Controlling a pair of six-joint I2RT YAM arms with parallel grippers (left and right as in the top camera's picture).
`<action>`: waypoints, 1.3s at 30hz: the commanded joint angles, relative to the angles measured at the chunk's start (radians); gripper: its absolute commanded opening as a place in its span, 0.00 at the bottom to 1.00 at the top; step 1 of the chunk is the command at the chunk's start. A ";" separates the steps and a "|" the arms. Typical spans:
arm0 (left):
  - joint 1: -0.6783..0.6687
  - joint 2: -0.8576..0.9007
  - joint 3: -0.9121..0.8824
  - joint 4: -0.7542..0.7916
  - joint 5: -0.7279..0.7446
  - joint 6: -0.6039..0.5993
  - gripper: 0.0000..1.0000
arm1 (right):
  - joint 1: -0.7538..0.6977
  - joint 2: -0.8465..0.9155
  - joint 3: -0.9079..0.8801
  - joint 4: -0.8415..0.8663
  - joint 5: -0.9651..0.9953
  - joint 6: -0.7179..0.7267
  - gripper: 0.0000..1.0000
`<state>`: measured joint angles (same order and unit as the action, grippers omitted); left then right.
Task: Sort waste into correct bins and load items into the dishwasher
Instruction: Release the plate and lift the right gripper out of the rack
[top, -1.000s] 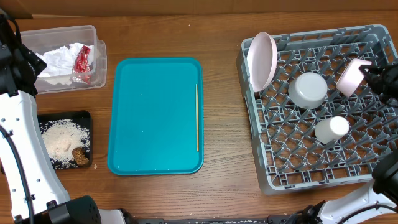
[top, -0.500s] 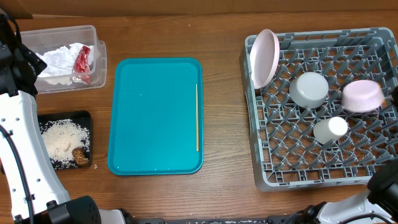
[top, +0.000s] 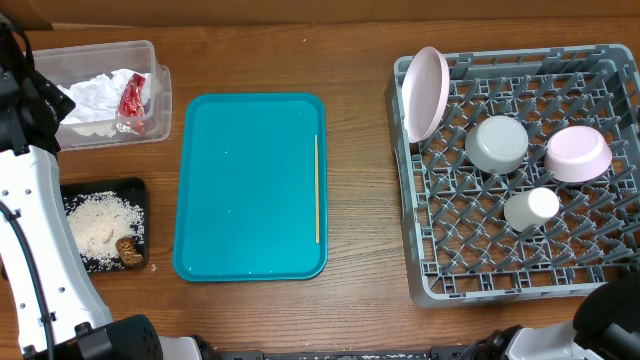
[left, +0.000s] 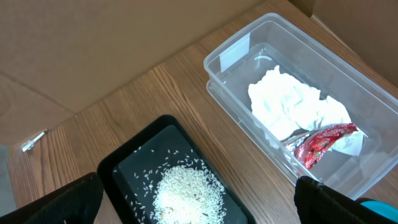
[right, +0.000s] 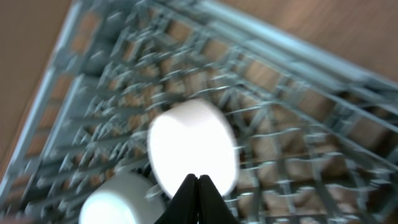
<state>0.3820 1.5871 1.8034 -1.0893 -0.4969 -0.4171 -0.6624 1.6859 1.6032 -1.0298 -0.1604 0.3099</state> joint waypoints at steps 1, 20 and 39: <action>0.004 0.005 -0.001 0.000 0.003 -0.010 1.00 | 0.087 0.039 0.001 0.006 0.006 -0.030 0.04; 0.004 0.005 -0.001 0.000 0.003 -0.010 1.00 | 0.126 0.146 0.001 -0.067 0.298 0.076 0.04; 0.004 0.005 -0.001 0.000 0.003 -0.010 1.00 | 0.158 0.117 0.047 0.001 -0.028 -0.109 0.04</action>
<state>0.3820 1.5871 1.8034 -1.0889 -0.4969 -0.4171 -0.5484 1.8320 1.6299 -1.0397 -0.1322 0.2642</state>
